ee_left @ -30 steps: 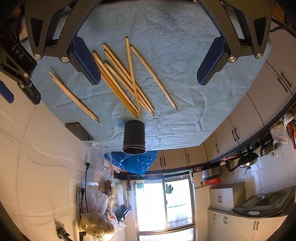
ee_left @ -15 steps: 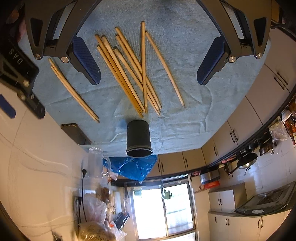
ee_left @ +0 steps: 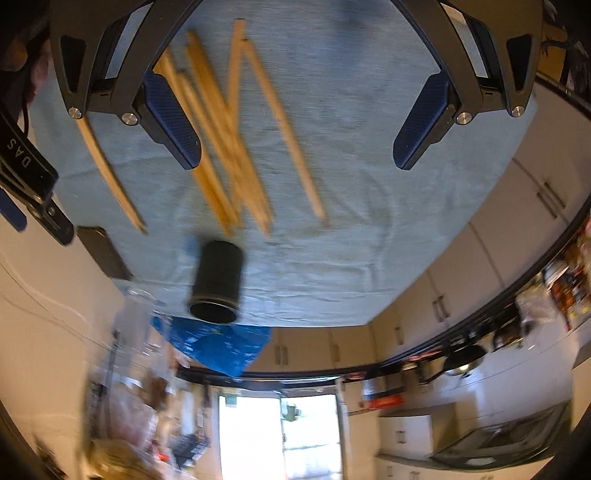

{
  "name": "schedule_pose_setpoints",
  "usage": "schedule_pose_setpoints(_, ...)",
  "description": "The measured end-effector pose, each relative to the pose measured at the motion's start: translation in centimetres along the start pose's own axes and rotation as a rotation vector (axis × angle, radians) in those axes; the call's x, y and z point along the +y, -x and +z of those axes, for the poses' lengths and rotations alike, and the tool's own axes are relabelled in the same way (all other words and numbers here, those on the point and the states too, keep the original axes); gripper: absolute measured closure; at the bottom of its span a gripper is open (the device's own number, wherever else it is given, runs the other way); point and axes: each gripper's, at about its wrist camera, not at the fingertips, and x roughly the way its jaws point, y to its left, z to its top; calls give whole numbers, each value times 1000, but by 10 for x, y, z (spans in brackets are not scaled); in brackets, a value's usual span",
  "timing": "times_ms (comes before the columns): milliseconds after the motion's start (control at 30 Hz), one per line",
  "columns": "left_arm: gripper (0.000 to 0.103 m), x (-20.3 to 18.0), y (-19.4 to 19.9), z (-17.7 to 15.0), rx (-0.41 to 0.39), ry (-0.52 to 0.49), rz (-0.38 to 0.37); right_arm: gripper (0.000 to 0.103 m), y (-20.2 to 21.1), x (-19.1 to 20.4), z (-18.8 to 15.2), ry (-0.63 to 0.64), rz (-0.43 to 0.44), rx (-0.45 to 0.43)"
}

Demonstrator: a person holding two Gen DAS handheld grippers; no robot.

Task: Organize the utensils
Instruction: 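Move both open tools toward the scattered wooden chopsticks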

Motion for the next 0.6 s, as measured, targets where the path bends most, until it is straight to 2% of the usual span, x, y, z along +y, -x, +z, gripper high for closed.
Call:
schedule_pose_setpoints(233,0,54,-5,5,-19,84,26,6,9,13,-9,3,-25,27)
schedule_pose_setpoints(400,0,75,-10,5,-34,133,-13,6,26,8,-7,12,-104,50)
schedule_pose_setpoints(600,0,87,-25,3,-10,119,-69,6,39,35,0,60,-140,65)
